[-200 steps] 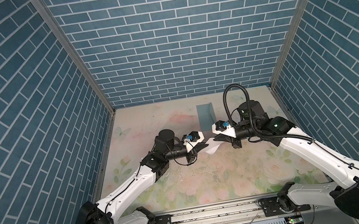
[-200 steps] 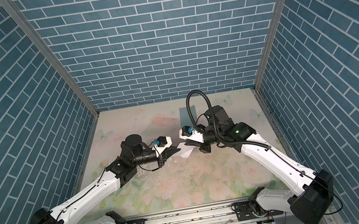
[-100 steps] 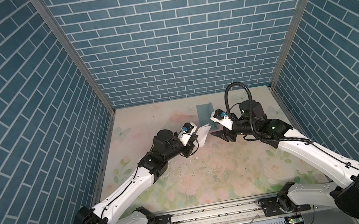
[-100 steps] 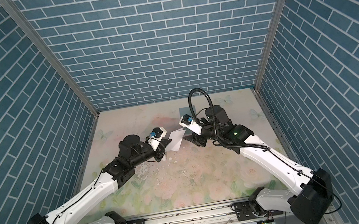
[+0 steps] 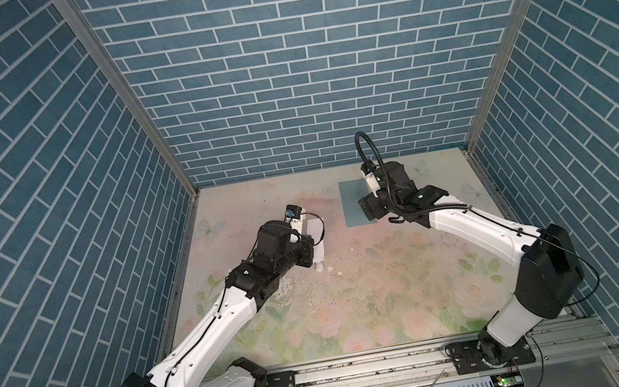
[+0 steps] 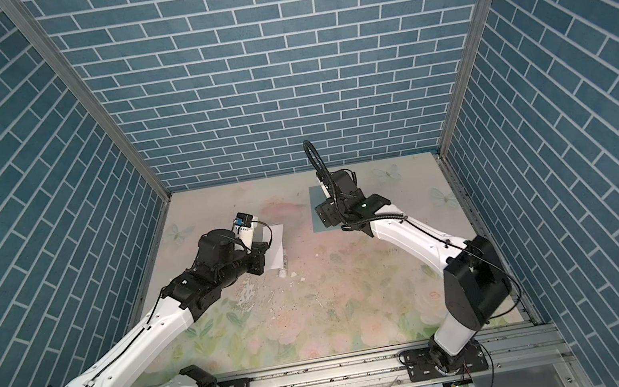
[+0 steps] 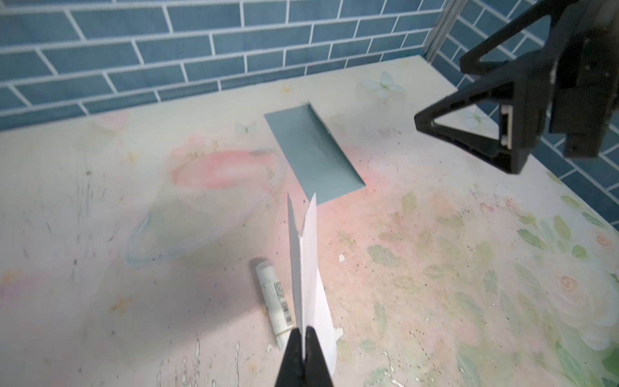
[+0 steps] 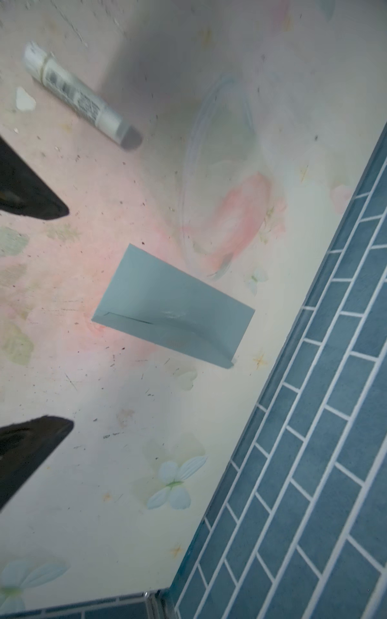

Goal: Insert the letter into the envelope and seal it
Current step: 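Release the letter with the right gripper and reach it to the teal envelope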

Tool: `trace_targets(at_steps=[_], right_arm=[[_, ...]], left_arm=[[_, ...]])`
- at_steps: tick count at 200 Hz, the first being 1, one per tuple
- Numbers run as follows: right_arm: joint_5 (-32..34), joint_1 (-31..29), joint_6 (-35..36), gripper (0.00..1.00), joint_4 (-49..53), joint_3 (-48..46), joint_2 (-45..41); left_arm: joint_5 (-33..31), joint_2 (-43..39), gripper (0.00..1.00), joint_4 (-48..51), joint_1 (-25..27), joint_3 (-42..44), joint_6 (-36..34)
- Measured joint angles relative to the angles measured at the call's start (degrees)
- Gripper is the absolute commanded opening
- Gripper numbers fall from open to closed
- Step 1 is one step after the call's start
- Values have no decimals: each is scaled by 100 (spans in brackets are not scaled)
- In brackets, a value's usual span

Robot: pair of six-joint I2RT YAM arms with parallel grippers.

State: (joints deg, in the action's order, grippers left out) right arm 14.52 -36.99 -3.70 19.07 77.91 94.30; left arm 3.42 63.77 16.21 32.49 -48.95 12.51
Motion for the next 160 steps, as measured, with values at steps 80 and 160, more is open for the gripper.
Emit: trace_targets(at_steps=[80,160], right_arm=[[750,168,-787,89,420,1572,2033],[1456,254,-1003,73,997,3086,3681]], left_arm=[[-195,-208,0,822,-2,2,542],[-343,-428,0,-114,-22,581,1134]])
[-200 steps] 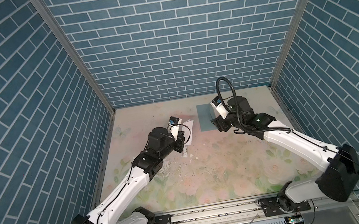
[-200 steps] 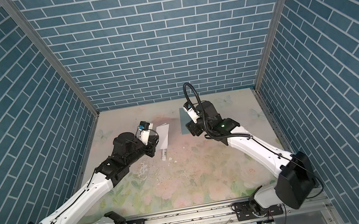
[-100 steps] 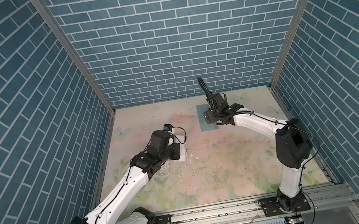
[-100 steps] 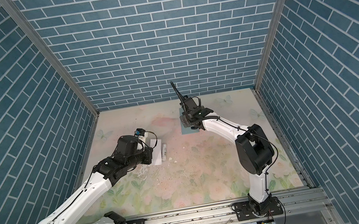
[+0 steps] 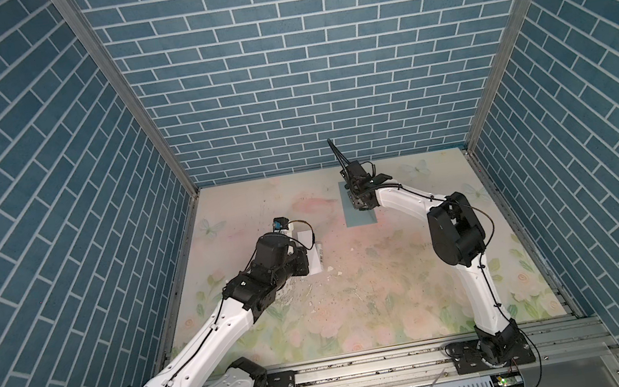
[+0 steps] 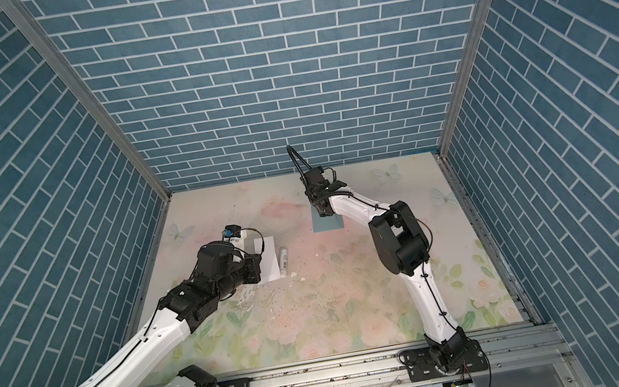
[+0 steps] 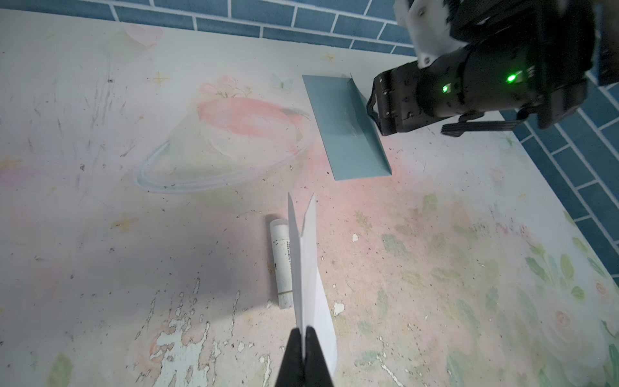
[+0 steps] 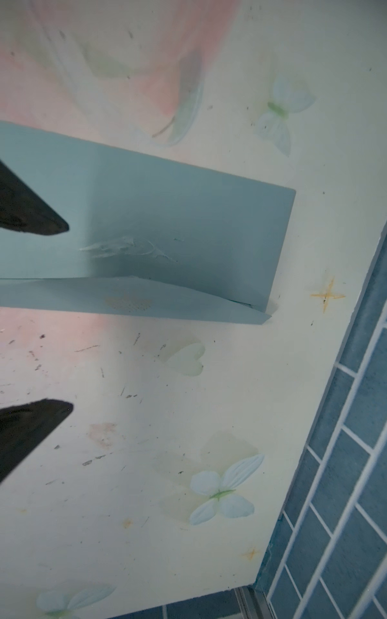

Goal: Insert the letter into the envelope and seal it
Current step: 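Release the letter with the right gripper and reach it to the teal envelope, then grasp the teal envelope's flap edge with the right gripper and drag it toward the letter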

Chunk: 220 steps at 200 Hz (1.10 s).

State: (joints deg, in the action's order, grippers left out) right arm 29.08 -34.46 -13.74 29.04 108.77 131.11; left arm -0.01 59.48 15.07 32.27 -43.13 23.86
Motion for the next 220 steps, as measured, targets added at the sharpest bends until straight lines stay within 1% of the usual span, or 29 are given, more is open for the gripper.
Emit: trace_targets(at_steps=[38,57,78,85,99,122,138,168,220], right_arm=[[229,7,-2,65,313,529,566],[315,13,-4,57,433,826,787],[376,20,-4,48,579,1093,938],[389,24,-13,43,616,1174,984],[404,28,-28,36,647,1274,1049],[415,46,-35,23,693,1290,1088],[411,59,-98,16,723,1290,1108],[409,79,-144,0,780,1290,1108],[269,85,-238,0,820,1161,979]], left_arm=[[-22,2,0,-280,0,0,79],[-22,4,0,-369,0,0,92],[-22,4,0,-459,0,15,101],[-22,4,0,-494,0,33,103],[-22,4,0,-533,0,68,105],[-22,4,0,-597,0,85,107],[-22,4,0,-643,0,85,111],[-17,52,0,-710,0,85,127],[57,166,0,-876,0,85,234]])
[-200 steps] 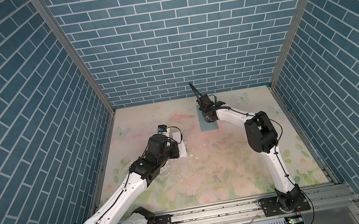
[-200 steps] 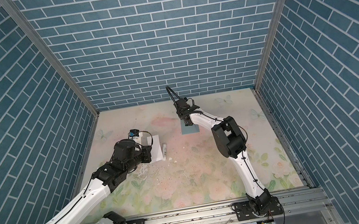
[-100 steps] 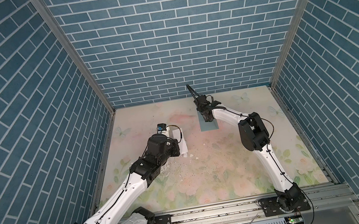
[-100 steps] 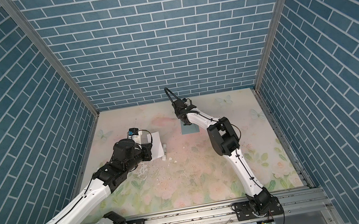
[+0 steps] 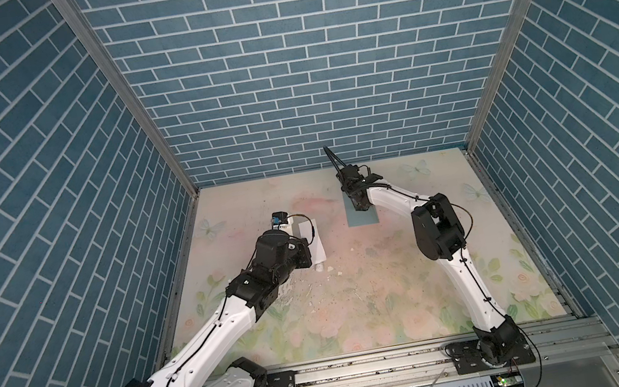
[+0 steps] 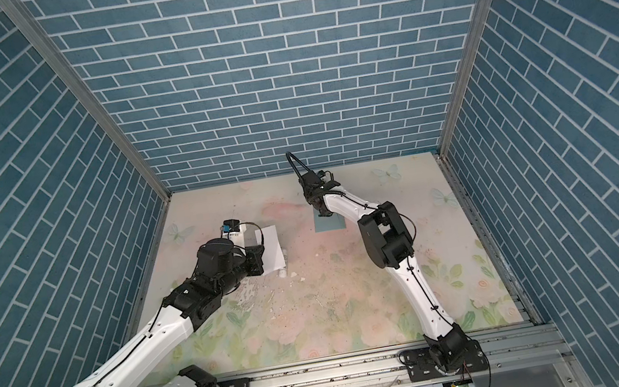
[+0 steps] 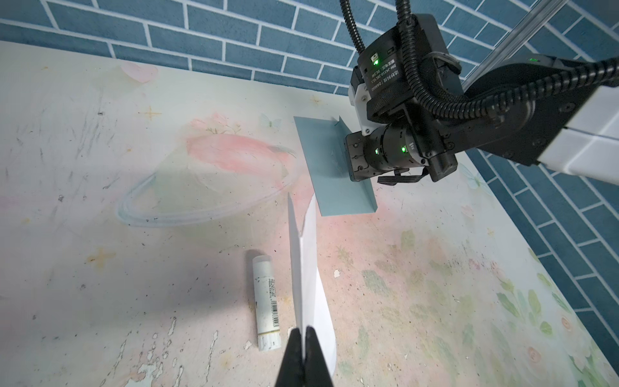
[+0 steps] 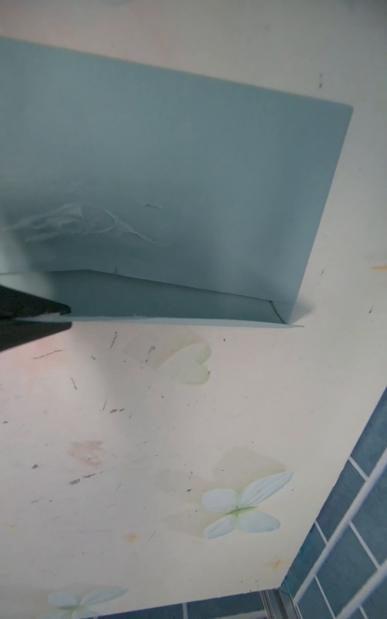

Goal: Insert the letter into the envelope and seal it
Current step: 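Grasp the teal envelope's flap edge with the right gripper and drag it toward the letter, then pull the envelope under the letter with the right gripper while the left holds the letter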

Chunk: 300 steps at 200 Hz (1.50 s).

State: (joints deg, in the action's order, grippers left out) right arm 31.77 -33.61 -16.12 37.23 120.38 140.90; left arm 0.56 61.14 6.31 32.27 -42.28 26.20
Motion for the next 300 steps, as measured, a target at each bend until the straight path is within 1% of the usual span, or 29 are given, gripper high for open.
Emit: trace_targets(at_steps=[13,28,52,64,83,98,116,150,185,237,290,300], right_arm=[[-114,2,-26,0,-72,-367,-304],[-313,2,-68,0,-249,-1073,-922],[-748,2,-236,0,-688,-2485,-2402],[-1016,2,-376,0,-1036,-3180,-3202],[-1412,-15,-651,0,-1510,-4122,-4227],[-1700,-26,-931,0,-1941,-4850,-4817],[-2085,-28,-1268,0,-2345,-5700,-5298],[-2715,-37,-1703,0,-2992,-6900,-5757],[-3126,-35,-2048,0,-3626,-7608,-5936],[-3517,24,-2352,0,-4229,-8030,-5812],[-3917,299,-2430,0,-4533,-8157,-5344],[-3991,341,-2444,3,-4564,-8159,-5263]], left_arm=[[61,33,0,-90,0,0,39],[109,68,0,-164,2,0,103],[122,149,0,-365,94,-2,179],[118,232,0,-481,219,-15,219],[131,409,0,-667,417,-50,299],[164,546,0,-844,527,-52,398],[195,702,0,-1036,605,-55,505],[219,944,0,-1300,750,-57,599],[258,1200,0,-1547,778,-70,686],[367,1628,0,-1808,811,-160,791],[428,1829,0,-1899,826,-240,815],[446,1856,0,-1912,826,-260,815]])
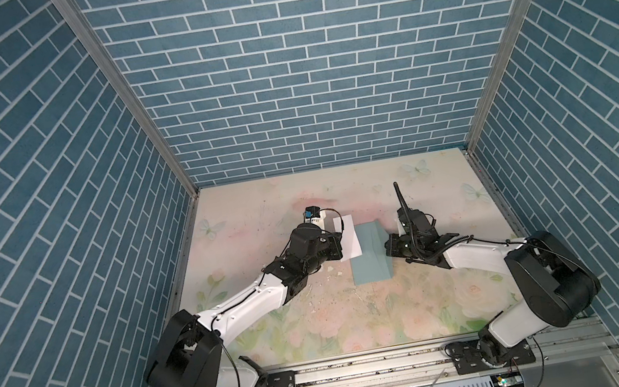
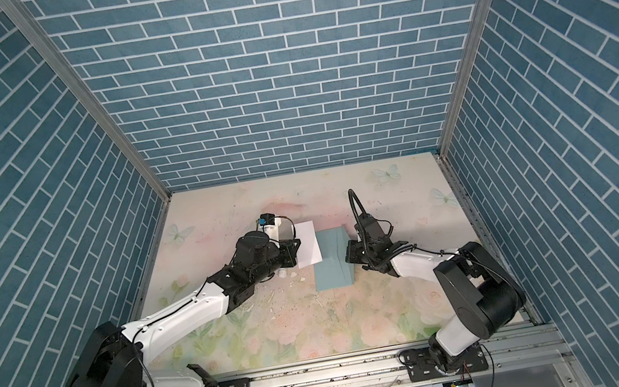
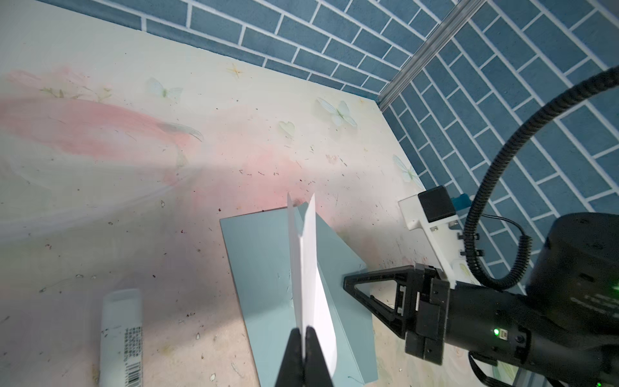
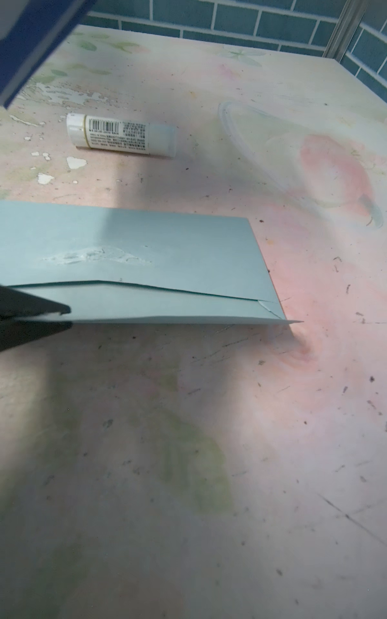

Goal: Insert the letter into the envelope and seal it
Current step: 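Pull the envelope under the letter with the right gripper while the left holds the letter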

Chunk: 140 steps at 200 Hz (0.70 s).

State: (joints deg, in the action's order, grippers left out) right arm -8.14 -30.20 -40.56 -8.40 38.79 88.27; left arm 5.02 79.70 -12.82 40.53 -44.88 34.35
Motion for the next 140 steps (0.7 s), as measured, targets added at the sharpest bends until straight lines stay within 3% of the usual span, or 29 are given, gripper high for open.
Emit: trace_targets(at_steps=[40,72,112,126,140], right_arm=[[-144,114,39,35,37,0,101],[-133,129,306,54,468,17,-92],[-205,129,511,64,979,367,-647],[-323,122,507,63,1003,505,-846],[-448,72,483,56,968,588,-1003]], left_arm=[[24,72,0,-11,7,-22,0],[24,74,0,-4,11,-44,-2],[44,184,0,4,37,-184,-4],[39,186,0,9,39,-184,-4],[7,186,0,9,39,-184,-7]])
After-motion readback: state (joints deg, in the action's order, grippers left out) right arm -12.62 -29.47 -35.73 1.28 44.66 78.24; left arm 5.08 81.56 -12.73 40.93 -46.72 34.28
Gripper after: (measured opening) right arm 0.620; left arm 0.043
